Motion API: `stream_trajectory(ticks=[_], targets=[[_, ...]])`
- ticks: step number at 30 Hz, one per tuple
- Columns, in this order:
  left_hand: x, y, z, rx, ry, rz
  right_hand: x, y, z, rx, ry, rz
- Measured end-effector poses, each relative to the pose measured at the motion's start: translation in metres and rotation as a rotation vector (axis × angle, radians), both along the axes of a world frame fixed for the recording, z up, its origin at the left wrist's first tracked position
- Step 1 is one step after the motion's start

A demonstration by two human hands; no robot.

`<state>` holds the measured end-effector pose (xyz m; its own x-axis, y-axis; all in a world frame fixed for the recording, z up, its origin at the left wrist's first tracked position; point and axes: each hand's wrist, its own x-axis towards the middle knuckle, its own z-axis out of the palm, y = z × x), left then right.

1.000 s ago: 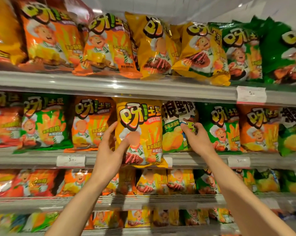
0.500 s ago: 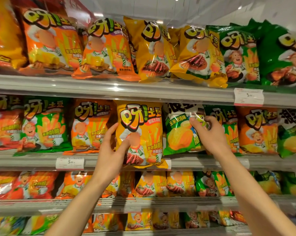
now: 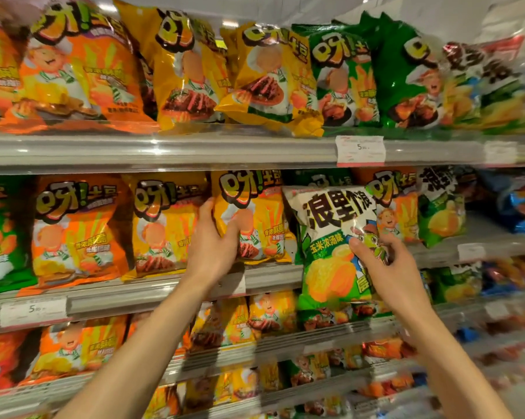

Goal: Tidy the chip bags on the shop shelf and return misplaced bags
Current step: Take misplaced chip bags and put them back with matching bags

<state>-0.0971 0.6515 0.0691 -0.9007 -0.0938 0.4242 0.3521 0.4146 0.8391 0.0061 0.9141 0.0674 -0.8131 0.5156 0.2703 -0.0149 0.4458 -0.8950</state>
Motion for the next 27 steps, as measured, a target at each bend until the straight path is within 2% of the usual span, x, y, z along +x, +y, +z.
stream_trajectory(ticks=[4,10,21,25,27], targets=[[-0.018,0.018,-0.004,-0.012,0.0,-0.009,0.007,0.01,-0.007,-0.016,-0.025,-0.014],[-0.02,0.023,-0.011,-0.093,-0.114,-0.09,0.002,0.011,-0.015,-0.08,-0.058,0.012],[0.044,-0.009,-0.033,-0.082,0.108,-0.13,0.007,-0.036,-0.034,-0.188,-0.023,0.097],[0.071,-0.019,-0.049,0.011,-0.133,-0.363,0.013,-0.07,-0.051,-0.215,-0.11,0.119],[0.08,-0.021,-0.058,0.158,-0.264,-0.499,0.02,-0.087,-0.061,-0.236,-0.144,0.146]])
